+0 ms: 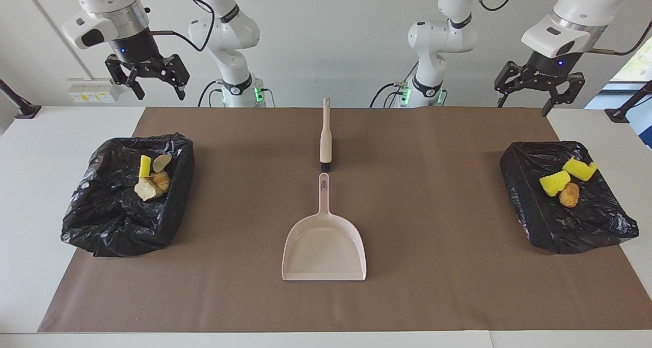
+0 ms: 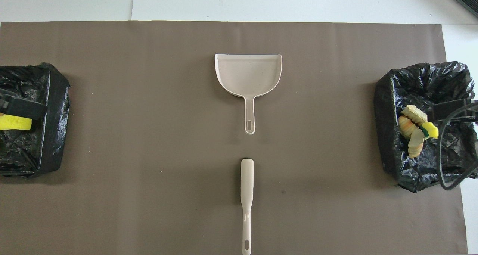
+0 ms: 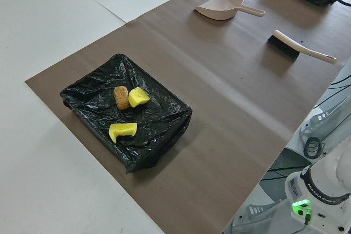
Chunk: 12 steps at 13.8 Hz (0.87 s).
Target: Sweep and dump trash in bin
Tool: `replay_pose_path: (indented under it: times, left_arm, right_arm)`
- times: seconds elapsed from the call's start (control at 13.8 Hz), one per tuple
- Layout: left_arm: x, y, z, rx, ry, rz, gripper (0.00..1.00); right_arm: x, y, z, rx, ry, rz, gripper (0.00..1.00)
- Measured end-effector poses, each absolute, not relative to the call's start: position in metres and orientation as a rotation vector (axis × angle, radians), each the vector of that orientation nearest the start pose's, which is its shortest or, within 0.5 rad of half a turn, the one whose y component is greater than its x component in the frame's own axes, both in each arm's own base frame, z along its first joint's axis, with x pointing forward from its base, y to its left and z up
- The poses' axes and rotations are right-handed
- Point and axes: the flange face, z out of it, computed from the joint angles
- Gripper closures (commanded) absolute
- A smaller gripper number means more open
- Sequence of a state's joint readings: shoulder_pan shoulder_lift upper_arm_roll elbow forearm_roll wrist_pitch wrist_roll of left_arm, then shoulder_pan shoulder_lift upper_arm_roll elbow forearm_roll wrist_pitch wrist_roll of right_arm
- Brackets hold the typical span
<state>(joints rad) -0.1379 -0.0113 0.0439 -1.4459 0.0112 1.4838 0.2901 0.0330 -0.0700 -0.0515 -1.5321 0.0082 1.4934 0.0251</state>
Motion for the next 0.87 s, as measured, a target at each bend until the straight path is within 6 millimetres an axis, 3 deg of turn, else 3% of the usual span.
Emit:
replay_pose_path:
  times: [0.87]
  left_arm:
    - [0.536, -0.035, 0.678, -3.074, 0.554, -0.017, 0.0]
  right_arm:
    - [0.524, -0.01, 0.673, -3.129, 0.066, -0.049, 0.0]
